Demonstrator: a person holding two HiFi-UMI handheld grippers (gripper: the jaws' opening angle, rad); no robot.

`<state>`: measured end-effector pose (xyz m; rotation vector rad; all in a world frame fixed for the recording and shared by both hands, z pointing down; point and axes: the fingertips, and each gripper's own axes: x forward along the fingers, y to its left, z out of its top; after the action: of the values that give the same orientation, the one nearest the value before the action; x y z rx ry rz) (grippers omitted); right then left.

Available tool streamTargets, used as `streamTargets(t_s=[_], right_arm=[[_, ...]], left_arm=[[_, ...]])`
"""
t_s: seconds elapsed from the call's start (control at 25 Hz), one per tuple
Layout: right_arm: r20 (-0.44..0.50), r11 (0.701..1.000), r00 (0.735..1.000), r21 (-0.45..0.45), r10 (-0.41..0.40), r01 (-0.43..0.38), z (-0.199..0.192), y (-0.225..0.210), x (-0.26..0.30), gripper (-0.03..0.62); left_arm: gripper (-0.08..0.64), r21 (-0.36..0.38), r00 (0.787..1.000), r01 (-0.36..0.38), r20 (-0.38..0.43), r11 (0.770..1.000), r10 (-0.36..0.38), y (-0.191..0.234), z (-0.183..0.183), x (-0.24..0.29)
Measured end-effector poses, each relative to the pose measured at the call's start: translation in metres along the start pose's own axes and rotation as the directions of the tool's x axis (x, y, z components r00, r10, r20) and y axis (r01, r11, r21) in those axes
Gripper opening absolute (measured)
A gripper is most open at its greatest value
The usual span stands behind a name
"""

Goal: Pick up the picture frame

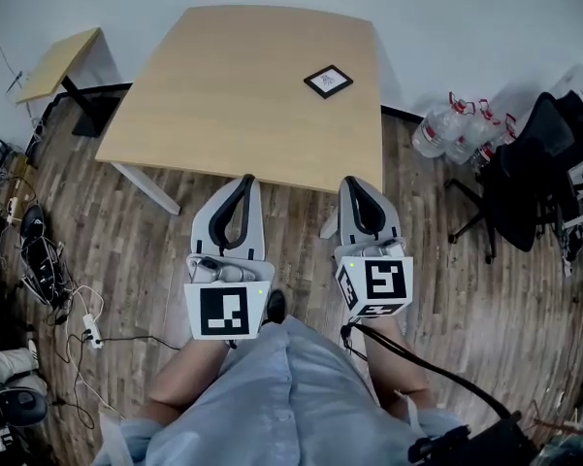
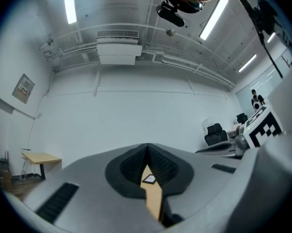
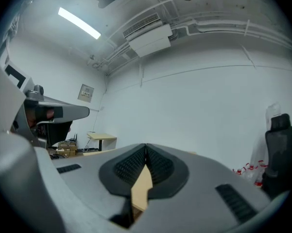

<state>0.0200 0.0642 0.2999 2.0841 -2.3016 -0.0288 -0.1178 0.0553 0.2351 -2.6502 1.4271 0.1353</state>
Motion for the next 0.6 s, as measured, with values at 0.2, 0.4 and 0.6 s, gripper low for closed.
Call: streamTargets(t_s=[0.2,0.4,0.6], right_arm=[[0.019,1.000,1.000,-0.009,-0.016,0.016,0.007,-0.008,0.032,0.002],[0.007,0.999,1.000,-0.040,-0.017,0.017,0.006,-0.011,0.045,0.002],[0.004,0.998,0.999,-0.049,-0.042,0.042,0.009,-0.026,0.058,0.002]], left_arm=[[0.000,-0.009,1.000,0.012,0.001,1.000,-0.012,0.016,-0.010,0.031],[0.000,-0.024,0.999,0.033,-0.022,0.999,-0.034,0.018,-0.022,0.046],[0.000,-0.034,0.996,0.065,-0.054,0.997,-0.067,0.013,-0.032,0.065]])
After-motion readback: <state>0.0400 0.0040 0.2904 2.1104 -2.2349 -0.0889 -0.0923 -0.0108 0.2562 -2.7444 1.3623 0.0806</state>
